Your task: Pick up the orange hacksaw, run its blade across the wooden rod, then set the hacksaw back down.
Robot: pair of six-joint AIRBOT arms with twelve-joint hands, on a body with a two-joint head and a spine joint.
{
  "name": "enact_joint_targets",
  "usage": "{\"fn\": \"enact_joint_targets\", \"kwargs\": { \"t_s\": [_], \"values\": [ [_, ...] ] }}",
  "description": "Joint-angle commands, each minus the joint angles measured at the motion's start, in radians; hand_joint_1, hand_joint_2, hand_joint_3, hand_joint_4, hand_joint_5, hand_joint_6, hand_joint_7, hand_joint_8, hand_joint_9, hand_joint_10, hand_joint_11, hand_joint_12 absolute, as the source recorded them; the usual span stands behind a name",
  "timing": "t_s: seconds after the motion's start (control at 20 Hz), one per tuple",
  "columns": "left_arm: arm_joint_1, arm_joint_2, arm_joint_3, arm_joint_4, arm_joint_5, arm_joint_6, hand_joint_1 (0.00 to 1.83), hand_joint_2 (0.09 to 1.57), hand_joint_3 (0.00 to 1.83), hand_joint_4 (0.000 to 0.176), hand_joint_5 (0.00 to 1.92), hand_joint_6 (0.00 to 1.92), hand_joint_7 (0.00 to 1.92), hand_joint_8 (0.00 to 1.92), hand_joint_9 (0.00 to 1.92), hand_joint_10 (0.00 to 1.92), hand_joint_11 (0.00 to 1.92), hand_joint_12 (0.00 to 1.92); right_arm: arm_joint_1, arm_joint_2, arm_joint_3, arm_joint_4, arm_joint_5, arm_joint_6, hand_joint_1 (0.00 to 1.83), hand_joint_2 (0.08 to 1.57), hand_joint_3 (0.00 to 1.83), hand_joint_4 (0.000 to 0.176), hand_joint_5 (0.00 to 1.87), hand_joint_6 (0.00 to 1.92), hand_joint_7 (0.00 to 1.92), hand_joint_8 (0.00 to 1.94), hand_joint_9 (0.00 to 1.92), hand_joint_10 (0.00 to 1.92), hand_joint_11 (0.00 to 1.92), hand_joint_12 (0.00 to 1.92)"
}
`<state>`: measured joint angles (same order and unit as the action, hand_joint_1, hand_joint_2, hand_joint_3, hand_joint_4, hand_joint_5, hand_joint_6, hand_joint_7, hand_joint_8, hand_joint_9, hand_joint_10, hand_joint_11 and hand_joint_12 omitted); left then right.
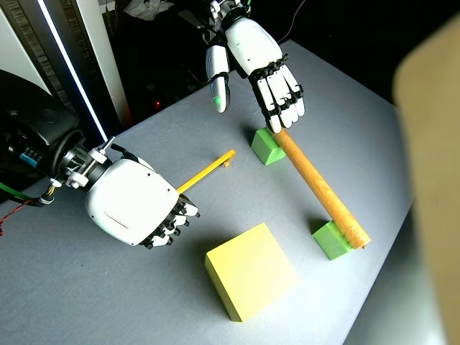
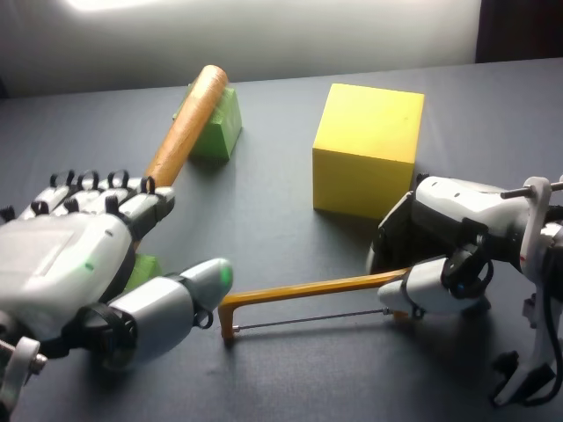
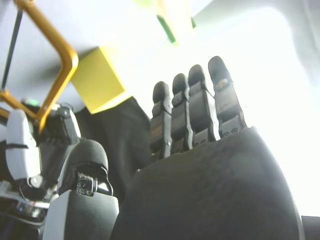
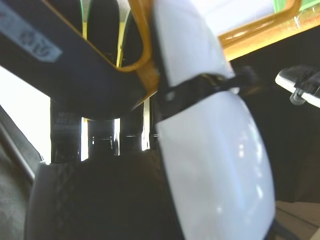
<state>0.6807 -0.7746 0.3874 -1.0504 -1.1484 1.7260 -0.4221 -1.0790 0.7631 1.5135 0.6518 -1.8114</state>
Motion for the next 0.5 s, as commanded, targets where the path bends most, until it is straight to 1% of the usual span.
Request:
{"fn": "enact_joint_targets", "kwargs": {
  "t_s": [0.0,0.05,0.1,0.2,0.25,0.35,0.4,0.45],
  "values": [
    [-0.024,0.016,0.004,0.091,-0.036,-0.005,0.0,1.29,0.0,0.0,0.23,0.0,0.16,0.0,0.12,0.0,0.0,0.26,0.0,0.002,0.001,-0.049,0.026,0.007,1.11,1.02,0.0,0.0,0.84,0.05,0.95,0.01,0.99,0.01,0.67,0.82],
    [-0.033,0.022,0.006,0.105,-0.018,-0.007,0.0,1.29,0.0,0.0,0.25,0.0,0.18,0.0,0.14,0.0,0.0,0.33,-0.002,0.002,0.001,-0.05,0.026,0.006,1.09,1.02,0.0,0.0,0.81,0.02,0.91,0.0,0.94,0.0,0.6,0.84],
    [-0.042,0.029,0.007,0.121,0.0,-0.007,0.0,1.29,0.0,0.0,0.24,0.0,0.17,0.0,0.14,0.0,0.0,0.34,-0.005,0.002,0.001,-0.051,0.026,0.006,1.08,1.03,0.0,0.0,0.78,0.0,0.86,0.0,0.9,0.0,0.56,0.83],
    [-0.055,0.042,0.011,0.157,0.045,-0.016,0.0,1.29,0.0,0.0,0.2,0.0,0.13,0.0,0.1,0.0,0.0,0.23,-0.01,0.002,0.001,-0.057,0.026,0.004,1.01,1.03,0.0,0.0,0.69,0.0,0.73,0.0,0.77,0.0,0.4,0.88],
    [-0.061,0.047,0.012,0.175,0.084,-0.017,0.0,1.29,0.0,0.0,0.19,0.0,0.13,0.0,0.1,0.0,0.0,0.25,-0.013,0.002,0.001,-0.064,0.027,0.004,0.99,1.03,0.0,0.0,0.67,0.0,0.71,0.0,0.75,0.0,0.38,0.88],
    [-0.069,0.05,0.012,0.193,0.135,-0.017,0.0,1.29,0.0,0.0,0.22,0.01,0.15,0.01,0.12,0.01,0.0,0.29,-0.013,0.002,0.001,-0.077,0.034,0.006,0.93,1.0,0.0,0.0,0.56,0.0,0.61,0.0,0.66,0.0,0.28,0.86],
    [-0.077,0.051,0.012,0.205,0.158,-0.017,0.0,1.29,0.0,0.0,0.2,0.0,0.13,0.0,0.1,0.0,0.0,0.24,-0.01,0.002,0.001,-0.08,0.036,0.007,0.89,1.0,0.0,0.0,0.53,0.0,0.56,0.0,0.61,0.0,0.24,0.84],
    [-0.086,0.052,0.012,0.21,0.18,-0.016,0.0,1.29,0.0,0.0,0.2,0.0,0.13,0.01,0.09,0.0,0.0,0.23,-0.008,0.002,0.001,-0.08,0.036,0.007,0.86,1.0,0.0,0.0,0.49,0.0,0.53,0.0,0.57,0.0,0.21,0.83]
  ]
}}
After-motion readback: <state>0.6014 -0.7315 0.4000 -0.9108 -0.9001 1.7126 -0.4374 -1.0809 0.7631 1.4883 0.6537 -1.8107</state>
